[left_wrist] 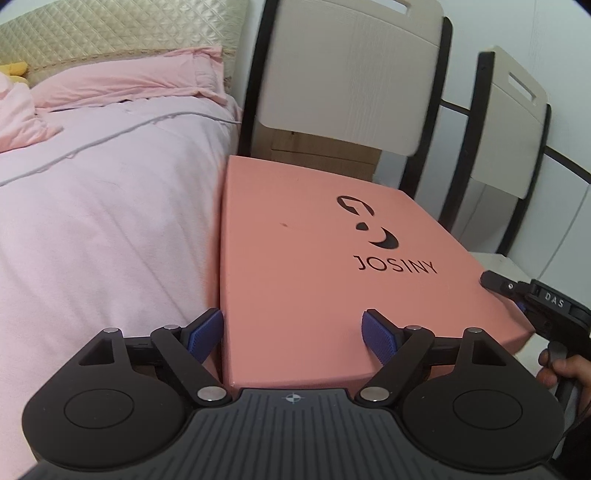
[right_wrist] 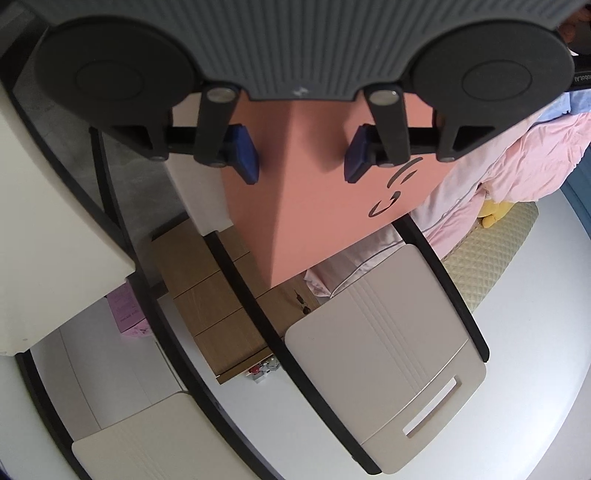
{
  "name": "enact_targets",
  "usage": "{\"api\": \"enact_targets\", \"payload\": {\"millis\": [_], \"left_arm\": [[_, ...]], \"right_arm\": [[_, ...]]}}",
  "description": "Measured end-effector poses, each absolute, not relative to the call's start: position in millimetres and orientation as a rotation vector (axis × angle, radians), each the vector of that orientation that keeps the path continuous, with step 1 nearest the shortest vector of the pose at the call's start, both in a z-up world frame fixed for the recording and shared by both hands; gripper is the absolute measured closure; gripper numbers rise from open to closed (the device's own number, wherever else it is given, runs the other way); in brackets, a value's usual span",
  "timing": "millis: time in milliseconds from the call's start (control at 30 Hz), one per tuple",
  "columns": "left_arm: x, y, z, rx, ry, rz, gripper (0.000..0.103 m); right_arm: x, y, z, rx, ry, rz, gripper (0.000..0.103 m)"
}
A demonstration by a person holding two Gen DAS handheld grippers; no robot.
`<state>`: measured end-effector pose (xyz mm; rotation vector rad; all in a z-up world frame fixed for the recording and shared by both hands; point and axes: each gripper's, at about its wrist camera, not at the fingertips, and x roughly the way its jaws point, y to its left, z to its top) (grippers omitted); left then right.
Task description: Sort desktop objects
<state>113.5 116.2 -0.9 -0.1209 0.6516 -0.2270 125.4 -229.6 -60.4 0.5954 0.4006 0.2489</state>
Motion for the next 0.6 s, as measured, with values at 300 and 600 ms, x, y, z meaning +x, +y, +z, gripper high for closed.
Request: {"api": "enact_targets", "payload": {"millis": [300, 600], "left_arm": [[132.7, 100.6, -12.3, -0.147, 0.665, -0.241, 0.017], [138.4, 103.0, -14.9, -0.157, 0.657, -0.233, 0.016]], "right_arm": [[118.8, -241.5, -53.2, 0.552, 0.399, 0.18, 0.053], [121.9, -227.5, -54.3, 0.474, 0.371, 0.141, 0.053]]}}
